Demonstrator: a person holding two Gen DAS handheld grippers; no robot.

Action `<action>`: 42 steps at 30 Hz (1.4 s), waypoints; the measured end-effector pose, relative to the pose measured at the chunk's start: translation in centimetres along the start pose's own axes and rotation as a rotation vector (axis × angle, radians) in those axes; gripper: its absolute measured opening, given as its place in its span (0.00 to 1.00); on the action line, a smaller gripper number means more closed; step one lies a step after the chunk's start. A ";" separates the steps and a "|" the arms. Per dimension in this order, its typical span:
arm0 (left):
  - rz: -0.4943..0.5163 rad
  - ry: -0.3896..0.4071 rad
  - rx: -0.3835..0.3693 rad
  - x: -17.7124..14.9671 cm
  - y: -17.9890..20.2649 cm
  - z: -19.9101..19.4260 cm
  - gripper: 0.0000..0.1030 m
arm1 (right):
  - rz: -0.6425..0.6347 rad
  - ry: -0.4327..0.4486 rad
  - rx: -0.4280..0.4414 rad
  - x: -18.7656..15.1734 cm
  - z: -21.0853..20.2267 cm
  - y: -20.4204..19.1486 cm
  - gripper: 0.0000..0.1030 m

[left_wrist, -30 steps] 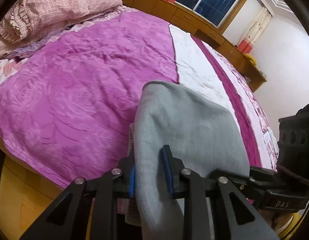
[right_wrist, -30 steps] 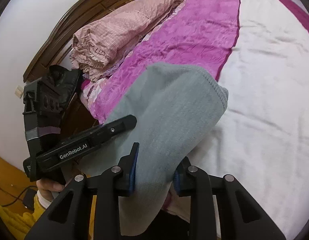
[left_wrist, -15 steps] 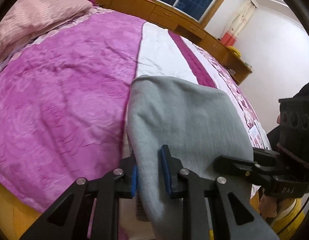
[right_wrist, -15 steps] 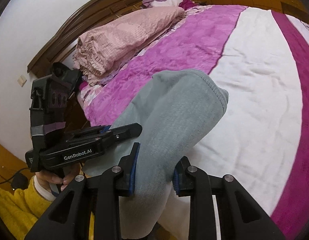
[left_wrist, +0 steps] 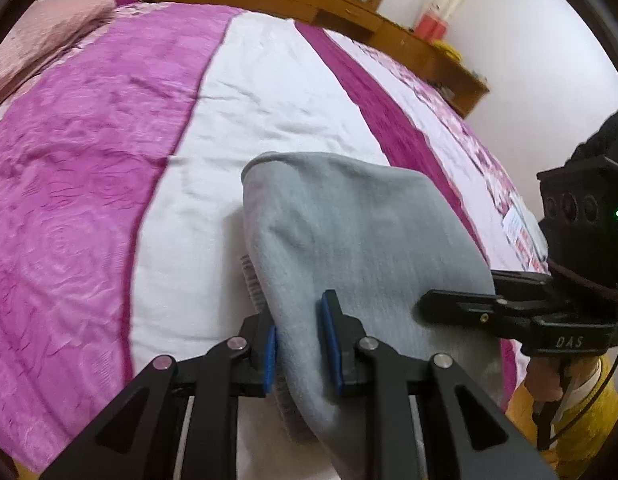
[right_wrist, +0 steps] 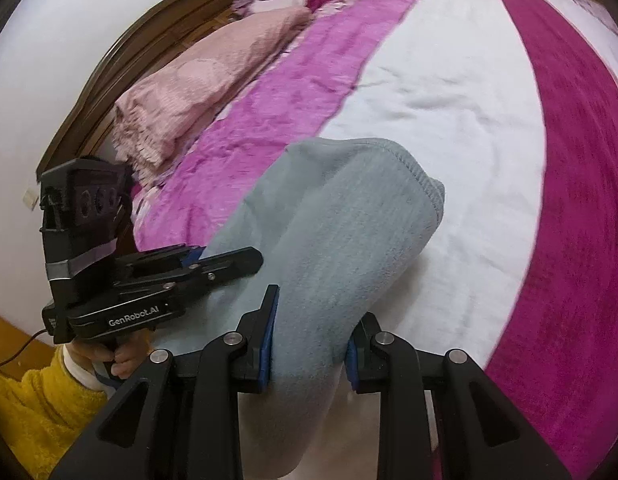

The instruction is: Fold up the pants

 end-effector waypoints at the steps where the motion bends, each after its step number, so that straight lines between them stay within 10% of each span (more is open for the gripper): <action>1: 0.011 -0.010 0.007 -0.1 0.2 0.5 0.21 | 0.016 -0.003 -0.002 -0.3 0.2 0.7 0.20; 29: 0.238 -0.111 0.205 -4.3 2.6 -2.3 0.27 | -0.042 0.021 -0.280 -6.6 -2.9 -0.7 0.29; 42: 0.058 -0.096 0.212 -5.9 -1.0 -0.9 0.34 | 0.095 0.067 -0.342 -9.3 -0.1 0.3 0.30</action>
Point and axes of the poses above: each gripper's, at about its wrist camera, not at the fingertips, and z roughly the way its jaws point, y to its right, x to its top, the point moved 2 cm from there along z, roughly the way its jaws point, and after that the axes turned 1 degree about -x, right-handed, at the moved point
